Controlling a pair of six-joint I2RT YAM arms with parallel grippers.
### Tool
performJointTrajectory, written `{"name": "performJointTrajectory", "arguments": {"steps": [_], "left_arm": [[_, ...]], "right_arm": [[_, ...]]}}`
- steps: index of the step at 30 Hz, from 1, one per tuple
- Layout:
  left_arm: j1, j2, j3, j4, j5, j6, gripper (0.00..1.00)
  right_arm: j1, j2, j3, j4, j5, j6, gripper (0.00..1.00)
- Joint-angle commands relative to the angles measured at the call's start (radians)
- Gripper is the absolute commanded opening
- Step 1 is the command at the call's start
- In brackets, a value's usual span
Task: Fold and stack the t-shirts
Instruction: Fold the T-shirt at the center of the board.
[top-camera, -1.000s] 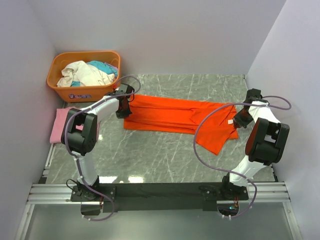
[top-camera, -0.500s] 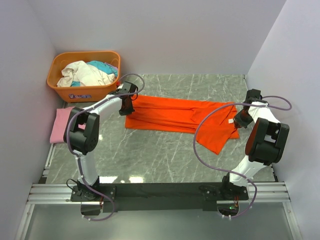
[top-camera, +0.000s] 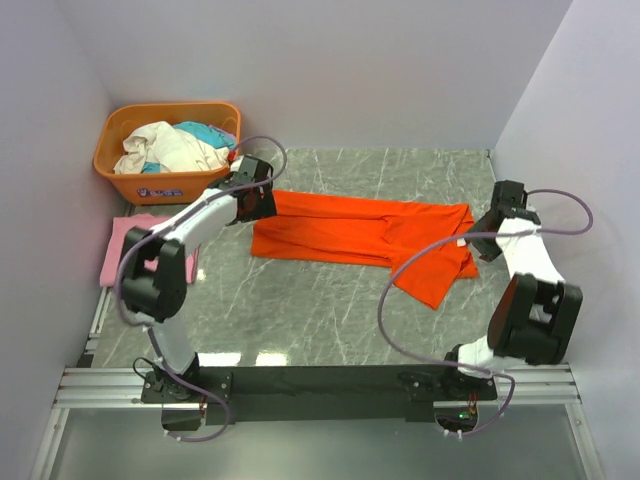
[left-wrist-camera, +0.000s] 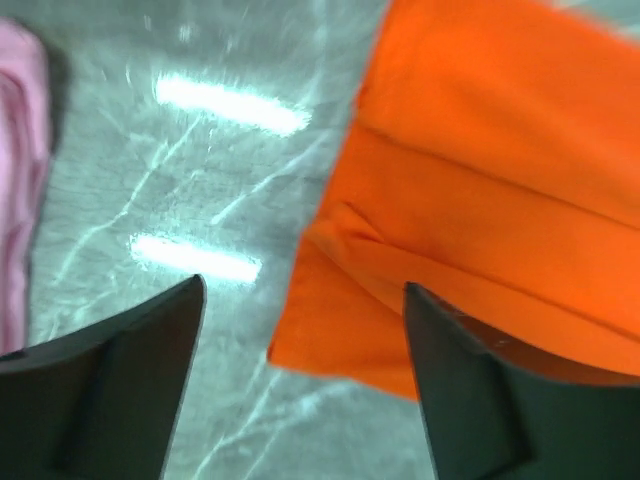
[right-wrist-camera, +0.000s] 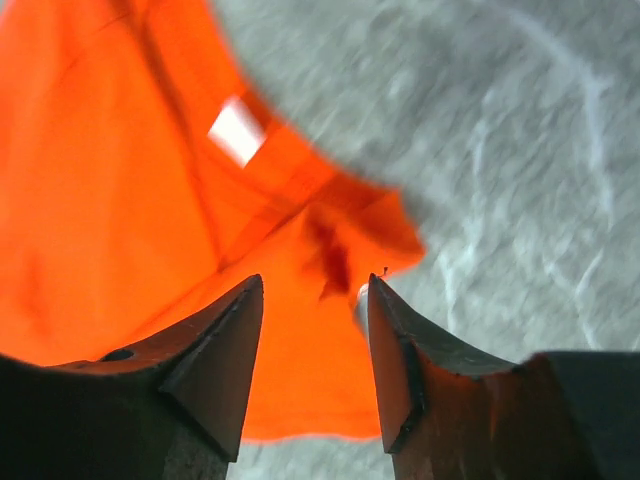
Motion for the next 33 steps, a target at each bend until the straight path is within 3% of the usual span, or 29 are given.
{"name": "performJointTrajectory", "arguments": {"steps": [1,6,12,25,30,33], "left_arm": [[-0.044,-0.174,-0.024,-0.003,-0.021,0.014,0.9],[-0.074,-0.303,-0.153,-0.006,-0.001,0.032,0.94],[-0.073,-0.471,-0.308,0.039,-0.047,0.032,0.94],[-0.074,-0.492,-0.377,0.068,-0.108,0.026,0.94],[-0.071,-0.505,-0.382,0.066,-0.131,0.028,0.93],[-0.073,-0.509,-0.383,0.066,-0.136,0.029,0.92]], "right_arm": [[0.06,-0.122,-0.078,0.003,-0.009,0.034,0.54],[0.106,-0.251,-0.242,0.014,-0.062,0.062,0.61],[0.115,-0.314,-0.433,0.047,-0.168,0.083,0.61],[0.155,-0.255,-0.517,0.099,-0.246,0.097,0.59],[0.196,-0.215,-0.526,0.124,-0.26,0.126,0.53],[0.213,-0.204,-0.517,0.127,-0.253,0.137,0.41]]}}
